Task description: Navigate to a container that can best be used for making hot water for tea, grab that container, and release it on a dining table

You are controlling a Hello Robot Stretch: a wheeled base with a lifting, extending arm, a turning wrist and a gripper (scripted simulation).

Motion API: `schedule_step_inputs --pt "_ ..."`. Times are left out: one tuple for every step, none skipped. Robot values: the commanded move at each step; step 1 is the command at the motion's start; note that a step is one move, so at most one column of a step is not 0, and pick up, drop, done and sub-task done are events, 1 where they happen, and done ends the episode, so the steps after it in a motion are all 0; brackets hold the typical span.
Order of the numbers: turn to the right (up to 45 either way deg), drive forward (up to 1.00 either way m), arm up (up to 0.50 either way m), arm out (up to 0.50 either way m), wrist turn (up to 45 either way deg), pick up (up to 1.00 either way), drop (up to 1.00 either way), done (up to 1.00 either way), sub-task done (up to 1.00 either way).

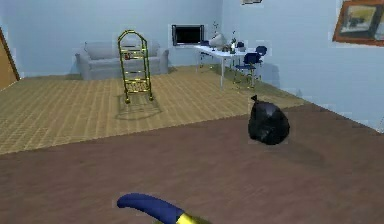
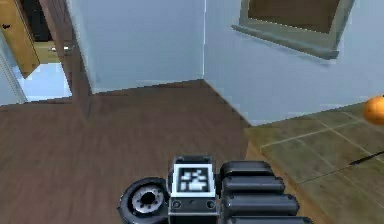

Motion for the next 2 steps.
schedule_step_inputs --pt "0.0 1.0 0.0 0.0 0.0 0.0 0.0 0.0 0.0" --pt "0.0 1.0 0.0 0.0 0.0 0.0 0.0 0.0 0.0"
